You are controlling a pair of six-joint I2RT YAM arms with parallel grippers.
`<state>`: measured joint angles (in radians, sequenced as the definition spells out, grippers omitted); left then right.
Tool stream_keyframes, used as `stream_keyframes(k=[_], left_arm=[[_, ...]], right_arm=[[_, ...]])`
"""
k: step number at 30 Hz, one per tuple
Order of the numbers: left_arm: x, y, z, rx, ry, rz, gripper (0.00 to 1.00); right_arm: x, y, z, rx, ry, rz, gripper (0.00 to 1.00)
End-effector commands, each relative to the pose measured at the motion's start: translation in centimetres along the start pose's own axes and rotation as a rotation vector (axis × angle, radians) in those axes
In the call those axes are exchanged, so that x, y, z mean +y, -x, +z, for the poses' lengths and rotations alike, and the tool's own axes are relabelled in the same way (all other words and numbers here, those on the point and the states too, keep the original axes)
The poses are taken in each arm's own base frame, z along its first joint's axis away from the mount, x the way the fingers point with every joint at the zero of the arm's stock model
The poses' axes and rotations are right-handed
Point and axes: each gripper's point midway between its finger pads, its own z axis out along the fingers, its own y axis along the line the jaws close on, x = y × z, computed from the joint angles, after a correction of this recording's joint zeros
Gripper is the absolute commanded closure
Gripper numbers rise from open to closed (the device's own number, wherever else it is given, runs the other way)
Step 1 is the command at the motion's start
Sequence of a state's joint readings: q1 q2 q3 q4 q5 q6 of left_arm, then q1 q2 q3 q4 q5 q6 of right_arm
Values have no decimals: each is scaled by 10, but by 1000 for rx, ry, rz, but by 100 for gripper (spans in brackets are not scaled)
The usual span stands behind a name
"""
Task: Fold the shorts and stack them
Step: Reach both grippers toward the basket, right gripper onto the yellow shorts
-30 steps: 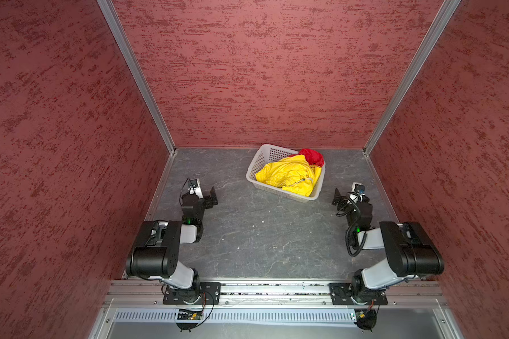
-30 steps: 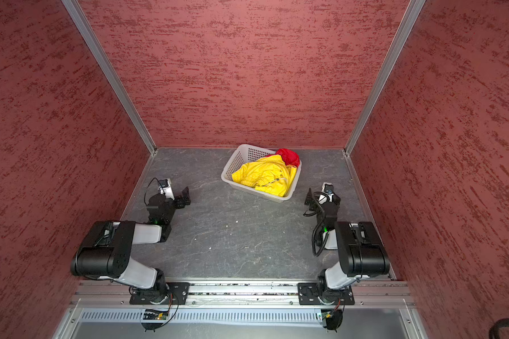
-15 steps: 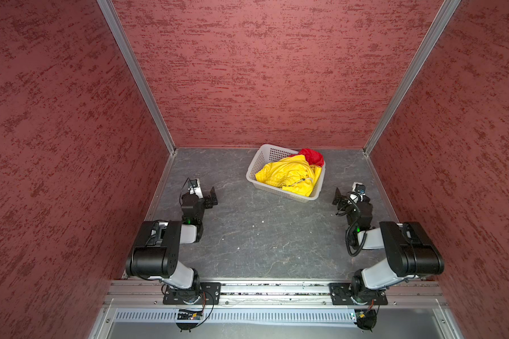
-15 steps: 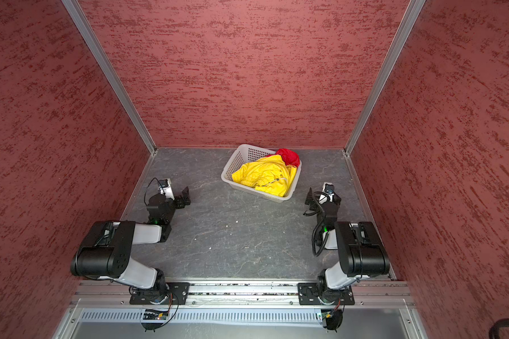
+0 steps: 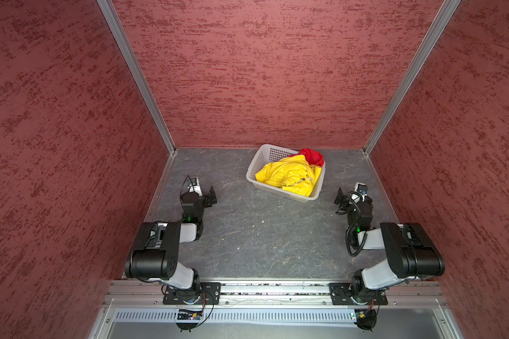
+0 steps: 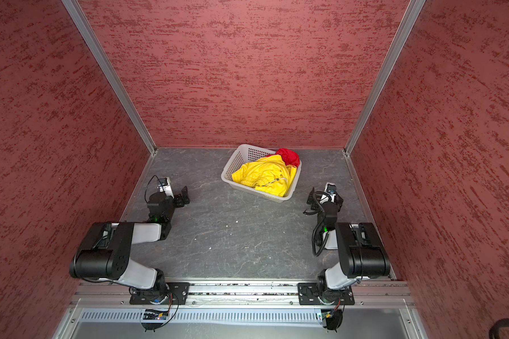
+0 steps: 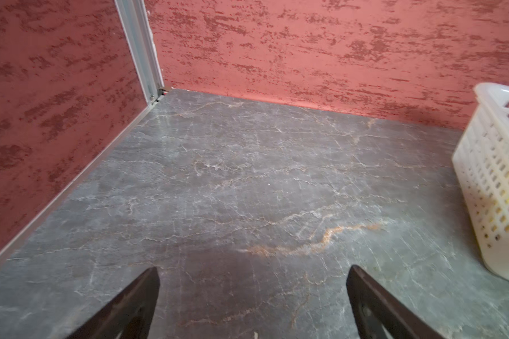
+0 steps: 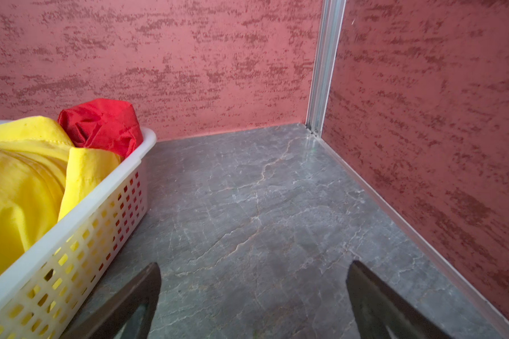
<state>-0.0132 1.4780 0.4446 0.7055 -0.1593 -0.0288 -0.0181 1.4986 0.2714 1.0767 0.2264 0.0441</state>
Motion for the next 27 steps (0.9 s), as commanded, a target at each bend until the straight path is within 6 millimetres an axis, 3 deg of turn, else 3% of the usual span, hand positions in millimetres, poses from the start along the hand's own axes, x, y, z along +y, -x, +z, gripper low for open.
stream_keyframes(k=[1,4,7,10,14,16,20,22,27], left_arm=[[7,40,-3,32,121,27,1],[-5,74,-9,57,118,-4,0],[-14,96,-17,106,160,-176,0],[-36,114,-12,136,59,-233,1],[-69,125,13,195,-124,-374,1],[-90,118,28,250,-170,-383,0],[-132,90,56,331,-281,-400,24],[-151,77,66,360,-310,-390,34],[-200,37,81,502,-433,-412,35]], right_arm=[[-4,44,3,-34,-85,-1,1],[2,89,-7,-80,-68,77,1],[7,110,-11,-16,-85,92,1],[16,106,-11,129,-89,106,1],[62,85,-14,314,53,80,5],[82,75,-18,393,85,87,5],[136,63,-29,569,296,159,34],[151,59,-33,613,348,189,38],[162,45,-26,698,346,210,43]])
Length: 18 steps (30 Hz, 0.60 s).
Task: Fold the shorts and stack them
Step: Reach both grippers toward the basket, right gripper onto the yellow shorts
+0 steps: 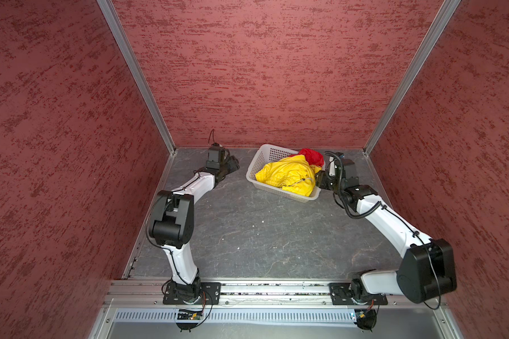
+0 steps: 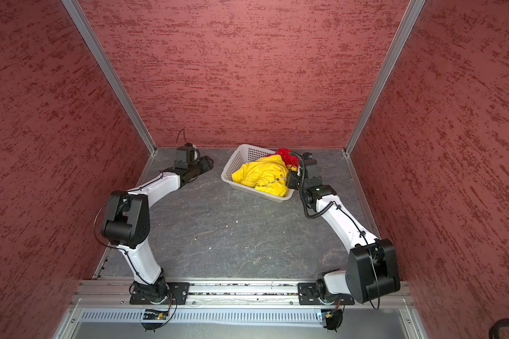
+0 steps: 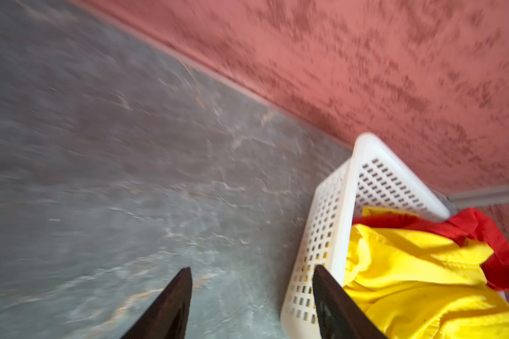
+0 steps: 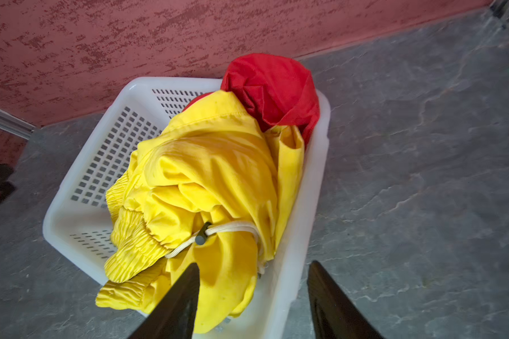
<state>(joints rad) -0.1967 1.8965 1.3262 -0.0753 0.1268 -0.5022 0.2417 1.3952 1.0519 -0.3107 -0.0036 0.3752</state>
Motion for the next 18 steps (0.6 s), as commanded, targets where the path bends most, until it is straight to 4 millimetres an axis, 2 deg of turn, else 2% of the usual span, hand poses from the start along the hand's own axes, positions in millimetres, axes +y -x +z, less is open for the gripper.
stream_keyframes(k=[1,5,9,11,16,17,18], left_arm=[[-37,-20,14,93,-144,-28,37],[-65,-52,25,156,-203,-22,43],[-114,-97,29,250,-306,-12,53],[-137,-121,30,291,-336,10,54],[-191,-165,31,363,-417,38,54],[-197,-170,32,374,-421,41,54],[-202,-173,34,383,-427,44,54]], right_arm=[[7,-16,5,105,24,60,45],[5,-13,4,95,10,71,47],[-2,3,-6,67,-53,76,53],[-8,13,-12,45,-90,76,53],[-45,30,-20,44,-218,122,39],[-53,32,-23,43,-242,135,37],[-66,28,-18,64,-285,151,33]])
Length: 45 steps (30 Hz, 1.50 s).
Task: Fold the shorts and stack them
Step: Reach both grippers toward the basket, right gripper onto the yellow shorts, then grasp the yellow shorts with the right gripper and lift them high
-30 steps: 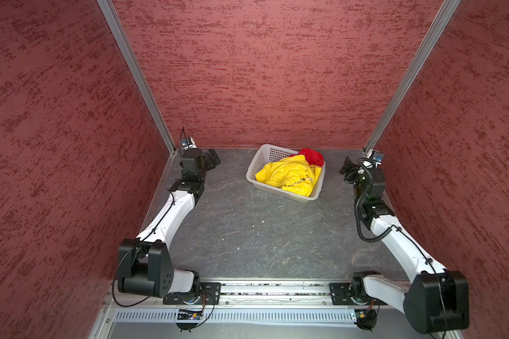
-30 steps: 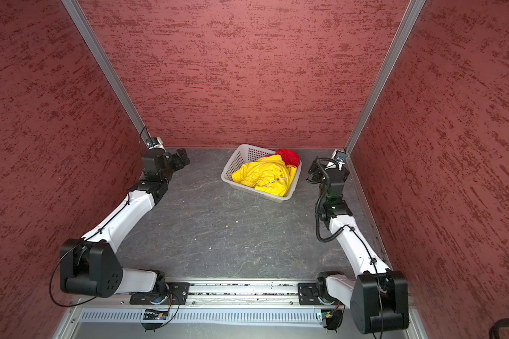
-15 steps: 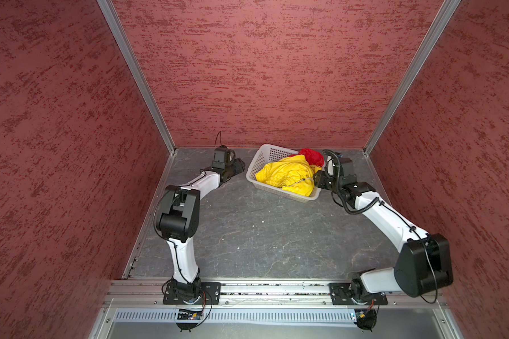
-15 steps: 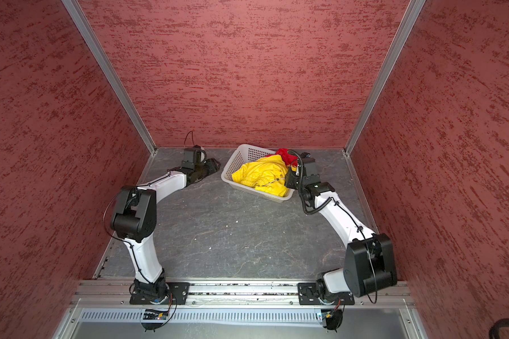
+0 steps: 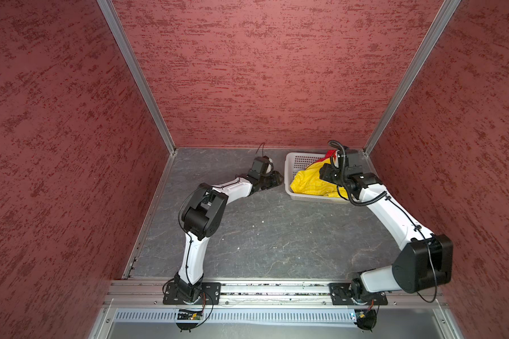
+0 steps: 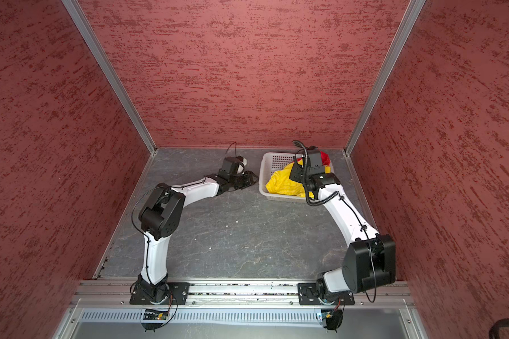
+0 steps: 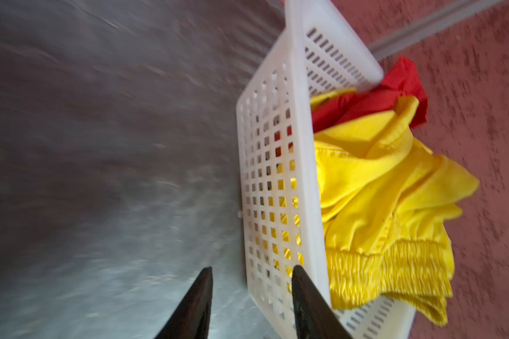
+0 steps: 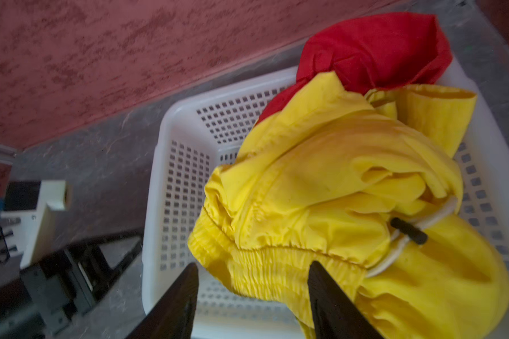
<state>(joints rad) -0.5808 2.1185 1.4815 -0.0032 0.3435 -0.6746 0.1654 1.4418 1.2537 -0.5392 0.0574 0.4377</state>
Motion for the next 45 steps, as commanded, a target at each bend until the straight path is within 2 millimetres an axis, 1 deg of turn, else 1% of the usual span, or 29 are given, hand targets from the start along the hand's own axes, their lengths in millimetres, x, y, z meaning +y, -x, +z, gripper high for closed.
stream_keyframes(k=[1,4,7,9,12,15,16,18,20,21,22,23,24,25,26,28,30,32,33,34,35,36,40,44,45], left_arm=[[-21,0,10,21,-58,-8,55],[-23,4,6,13,-59,-14,56],[-24,15,-11,-24,-56,-9,55],[-27,24,-29,-62,-46,14,55],[-26,36,-59,-131,-12,48,55],[-24,46,-91,-199,10,87,51],[-22,49,-100,-219,26,96,50],[-20,55,-119,-255,63,116,47],[-20,58,-133,-284,90,138,45],[-20,58,-140,-296,100,146,44],[-20,59,-144,-306,102,149,43],[-21,60,-149,-313,100,150,42],[-22,60,-153,-319,96,152,42],[-23,60,-156,-322,94,151,40],[-26,60,-159,-326,88,153,38],[-31,61,-164,-335,71,165,33],[-42,60,-170,-340,43,188,27],[-55,60,-176,-340,12,214,21],[-64,60,-179,-341,-3,226,18],[-69,60,-182,-339,-15,235,15],[-76,60,-185,-339,-31,247,2],[-84,60,-188,-342,-48,264,0],[-108,60,-204,-368,-81,313,0],[-132,61,-222,-388,-120,356,0],[-138,62,-228,-395,-134,363,0]], right_arm=[[-46,-3,4,45,-178,48,31],[-75,0,2,42,-289,70,24],[-100,-2,3,57,-388,75,21],[-112,-5,7,78,-411,90,21],[-122,-8,14,84,-425,107,22],[-128,-13,27,102,-415,116,25],[-130,-15,32,113,-415,119,28],[-130,-20,45,144,-385,127,36],[-124,-20,56,157,-326,141,46],[-119,-19,61,160,-290,152,55],[-115,-17,64,161,-264,164,69],[-108,-14,66,164,-230,174,87],[-101,-6,64,153,-198,186,100],[-93,2,61,138,-166,193,100],[-84,14,54,107,-125,202,100],[-68,42,33,29,-67,216,100],[-51,75,1,-69,-13,214,100],[-35,105,-34,-159,41,204,100],[-26,118,-53,-205,73,196,100],[-19,129,-67,-240,97,188,100],[-9,143,-93,-297,136,178,100],[-1,154,-112,-341,167,168,100],[28,187,-186,-516,308,134,100],[58,209,-261,-692,483,90,100],[65,212,-276,-721,528,84,100]])
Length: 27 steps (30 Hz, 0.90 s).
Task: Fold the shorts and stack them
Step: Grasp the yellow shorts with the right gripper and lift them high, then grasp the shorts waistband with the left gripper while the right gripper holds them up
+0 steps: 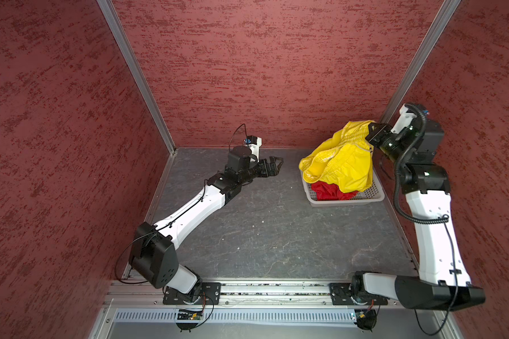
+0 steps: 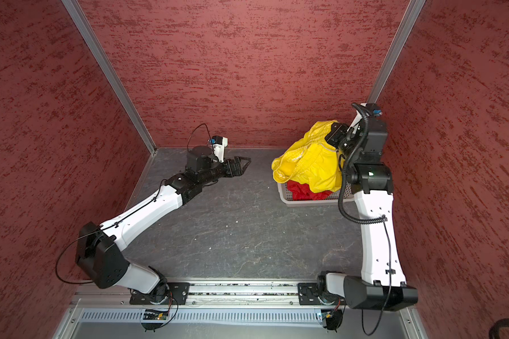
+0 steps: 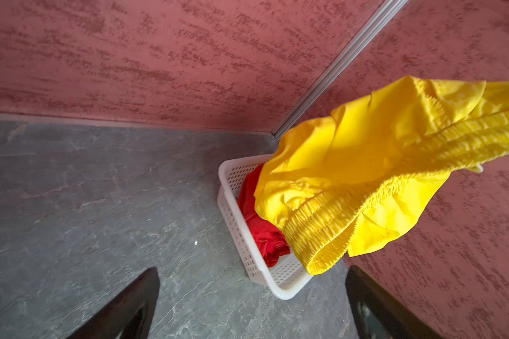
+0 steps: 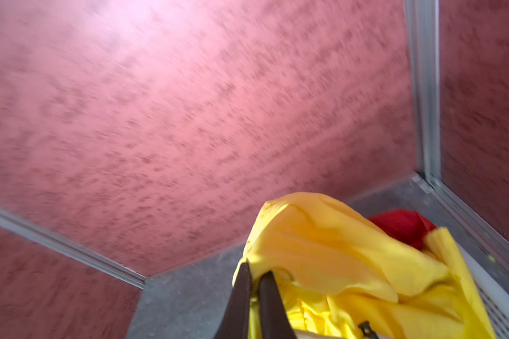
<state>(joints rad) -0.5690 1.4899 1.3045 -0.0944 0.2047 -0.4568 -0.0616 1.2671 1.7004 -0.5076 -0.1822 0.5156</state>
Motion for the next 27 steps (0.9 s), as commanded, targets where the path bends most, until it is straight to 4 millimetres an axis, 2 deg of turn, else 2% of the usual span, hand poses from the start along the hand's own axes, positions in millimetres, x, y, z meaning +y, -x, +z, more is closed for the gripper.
stream_keyframes(k=[1,5,8,11,16,19,22,24,27], left_arm=[[-27,21,-20,-39,-64,55,1],[-50,44,-48,-95,-114,87,0],[-63,59,-69,-136,-133,109,0],[-77,66,-90,-150,-196,125,0],[-109,56,-117,-98,-353,165,0],[-116,42,-117,-40,-412,163,0],[-112,32,-103,12,-427,134,0],[-110,31,-91,35,-427,110,0],[-119,33,-79,53,-463,125,1]], right_arm=[[66,56,-35,-183,258,-10,100],[117,80,-71,-245,499,22,100],[141,83,-84,-237,620,66,100],[152,77,-84,-210,667,91,100],[156,56,-69,-147,681,119,100],[157,42,-57,-107,687,139,100],[158,30,-47,-78,692,149,100],[159,24,-42,-57,697,153,100],[157,17,-34,-28,686,172,100]])
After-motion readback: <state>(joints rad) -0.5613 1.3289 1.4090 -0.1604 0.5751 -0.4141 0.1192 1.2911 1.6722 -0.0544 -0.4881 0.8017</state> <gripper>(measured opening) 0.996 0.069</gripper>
